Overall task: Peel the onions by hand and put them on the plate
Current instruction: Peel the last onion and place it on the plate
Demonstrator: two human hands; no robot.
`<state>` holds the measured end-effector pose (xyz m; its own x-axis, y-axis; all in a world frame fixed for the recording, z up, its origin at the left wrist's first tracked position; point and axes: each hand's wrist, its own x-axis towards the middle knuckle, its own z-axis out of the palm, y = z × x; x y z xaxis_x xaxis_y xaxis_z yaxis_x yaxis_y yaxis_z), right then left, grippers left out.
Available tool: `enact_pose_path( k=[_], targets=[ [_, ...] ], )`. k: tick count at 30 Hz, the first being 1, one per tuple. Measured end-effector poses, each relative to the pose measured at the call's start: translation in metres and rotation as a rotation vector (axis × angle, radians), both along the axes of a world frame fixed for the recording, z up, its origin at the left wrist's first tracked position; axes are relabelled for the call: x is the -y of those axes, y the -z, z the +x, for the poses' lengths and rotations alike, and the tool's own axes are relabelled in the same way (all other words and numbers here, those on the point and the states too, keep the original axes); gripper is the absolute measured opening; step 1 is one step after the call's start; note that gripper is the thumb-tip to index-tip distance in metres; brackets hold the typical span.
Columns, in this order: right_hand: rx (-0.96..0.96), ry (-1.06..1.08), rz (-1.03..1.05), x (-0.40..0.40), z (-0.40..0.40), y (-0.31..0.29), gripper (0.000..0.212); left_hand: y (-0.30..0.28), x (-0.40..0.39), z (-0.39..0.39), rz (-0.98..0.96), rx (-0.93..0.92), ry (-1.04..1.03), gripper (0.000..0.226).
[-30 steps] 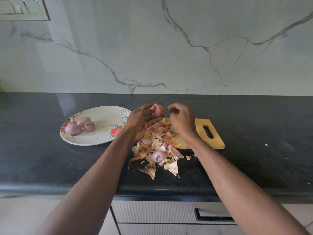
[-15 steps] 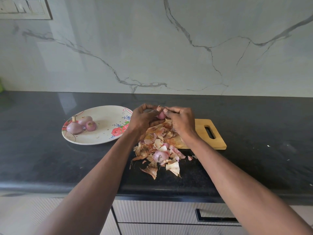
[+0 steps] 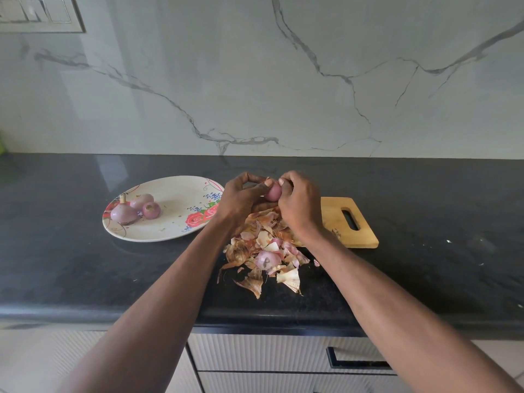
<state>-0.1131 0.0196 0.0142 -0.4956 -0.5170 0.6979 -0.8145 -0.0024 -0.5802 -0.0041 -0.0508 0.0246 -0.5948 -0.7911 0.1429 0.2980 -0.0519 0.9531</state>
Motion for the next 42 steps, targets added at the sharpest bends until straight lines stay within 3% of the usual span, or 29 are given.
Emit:
enact_pose_path(
  k=[5,19,28,32,34,39,42],
  targets=[
    [-0.072,-0.01,0.073,-0.004,0.004,-0.003,0.012,0.001,0.0,-0.002,0.0,0.022,-0.011,0.009],
    [0.267,-0.075,0.099,0.0,-0.003,-0.004,0.013,0.0,0.0,0.0,0.091,-0.027,0.048,0.022],
    [0.272,-0.071,0.077,-0.002,-0.003,-0.005,0.005,-0.002,0.003,0.001,0.222,-0.105,0.039,0.014],
    [0.215,-0.096,0.089,-0.004,-0.004,-0.004,0.018,0.0,0.01,0.003,0.252,-0.099,-0.009,0.02],
    [0.221,-0.127,0.052,-0.005,-0.004,-0.006,0.014,0.002,0.012,0.004,0.227,-0.086,-0.033,0.023],
    [0.383,-0.241,0.046,-0.006,0.0,-0.011,0.042,0.002,0.013,0.004,0.24,-0.114,-0.007,0.014],
    [0.55,-0.276,0.006,-0.005,-0.002,-0.011,0.034,0.003,0.012,0.002,0.235,-0.129,0.009,0.009]
  ],
)
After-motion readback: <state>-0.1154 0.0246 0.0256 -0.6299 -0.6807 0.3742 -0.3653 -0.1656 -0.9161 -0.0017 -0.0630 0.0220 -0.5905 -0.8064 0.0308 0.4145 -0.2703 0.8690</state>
